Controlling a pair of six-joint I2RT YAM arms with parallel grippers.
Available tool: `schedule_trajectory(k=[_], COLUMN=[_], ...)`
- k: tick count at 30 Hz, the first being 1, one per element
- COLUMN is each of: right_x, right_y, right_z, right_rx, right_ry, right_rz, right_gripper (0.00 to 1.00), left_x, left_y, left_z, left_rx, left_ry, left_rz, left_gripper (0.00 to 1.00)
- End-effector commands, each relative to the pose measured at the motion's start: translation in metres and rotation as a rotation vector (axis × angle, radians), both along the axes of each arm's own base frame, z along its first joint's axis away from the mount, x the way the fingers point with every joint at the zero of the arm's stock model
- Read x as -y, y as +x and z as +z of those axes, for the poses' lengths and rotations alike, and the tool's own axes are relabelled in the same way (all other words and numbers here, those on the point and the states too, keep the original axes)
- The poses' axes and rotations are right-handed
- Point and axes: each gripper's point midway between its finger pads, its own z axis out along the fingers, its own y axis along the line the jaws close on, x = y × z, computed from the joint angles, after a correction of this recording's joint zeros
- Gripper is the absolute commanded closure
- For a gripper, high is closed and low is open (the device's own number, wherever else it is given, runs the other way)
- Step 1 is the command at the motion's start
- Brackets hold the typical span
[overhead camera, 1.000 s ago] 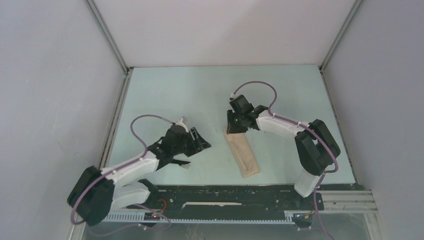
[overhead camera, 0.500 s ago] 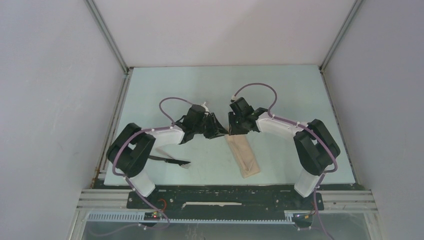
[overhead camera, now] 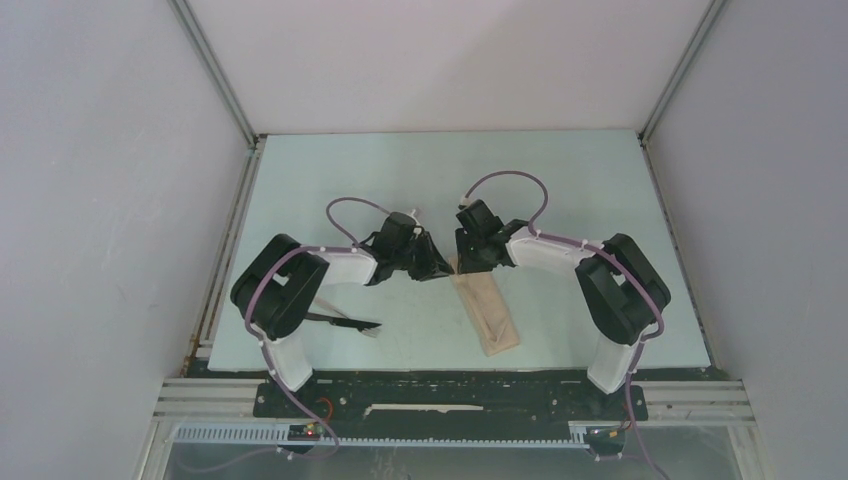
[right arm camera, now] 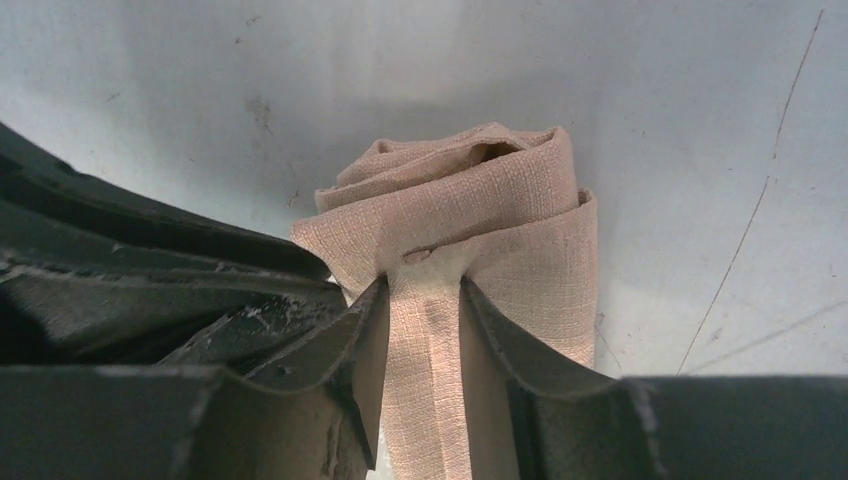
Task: Fold the napkin into a case and place the utensils inside
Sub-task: Pick up the top corner of the smaller rectangle folded napkin from the center of the board.
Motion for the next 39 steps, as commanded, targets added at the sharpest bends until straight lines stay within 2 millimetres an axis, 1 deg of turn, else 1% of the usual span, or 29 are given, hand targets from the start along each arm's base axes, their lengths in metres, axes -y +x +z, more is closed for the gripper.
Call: schedule_trajectory(k=[1,3,8,11,15,18,21,27,30,34,37,39], right_x=[0.0,0.001,0.003,0.0,-0.005,-0.005,-0.005,-0.018,-0.022,-0.024,-0.028,-0.033], right_y=[0.007,0.008,0.01,0.01,0.012,0.014,0.015,0.012,0.008,0.007,0.008,0.008], right_z=[-0.003,-0.004,-0.009,-0.011,-0.015,-0.015,-0.005,0.034,0.042,0.044,0.033,0.026], right_rx=[0.048,0.053,0.072,0.082,0.098,0.113,0.137,0.175,0.171,0.166,0.13,0.105], right_ry=[-0.031,-0.043,-0.077,-0.084,-0.088,-0.097,-0.094,0.009,0.045,0.076,0.11,0.142], right_rz=[0.006,0.006,0.011,0.021,0.027,0.027,0.021,0.045,0.05,0.052,0.055,0.073], right_gripper=[0.63,0.67,0.67,0.69,0.79,0.9,1.0,1.0,1.0,1.0,1.0,1.0], left_x=[0.005,0.005,0.003,0.001,-0.001,-0.001,-0.001,-0.002,-0.002,-0.002,-0.002,-0.002], left_y=[0.017,0.017,0.019,0.019,0.019,0.02,0.019,0.018,0.017,0.016,0.016,0.016], left_z=[0.0,-0.004,-0.008,-0.01,-0.013,-0.015,-0.016,-0.016,-0.016,-0.015,-0.014,-0.014], left_rx=[0.049,0.047,0.049,0.048,0.046,0.048,0.048,0.055,0.057,0.058,0.06,0.061], left_ry=[0.001,0.0,0.013,0.018,0.023,0.028,0.029,0.026,0.024,0.02,0.018,0.016], left_rz=[-0.009,-0.009,-0.002,-0.001,-0.001,-0.003,-0.008,-0.012,-0.013,-0.015,-0.012,-0.011], left_gripper=[0.75,0.76,0.77,0.77,0.77,0.77,0.78,0.78,0.79,0.8,0.8,0.8])
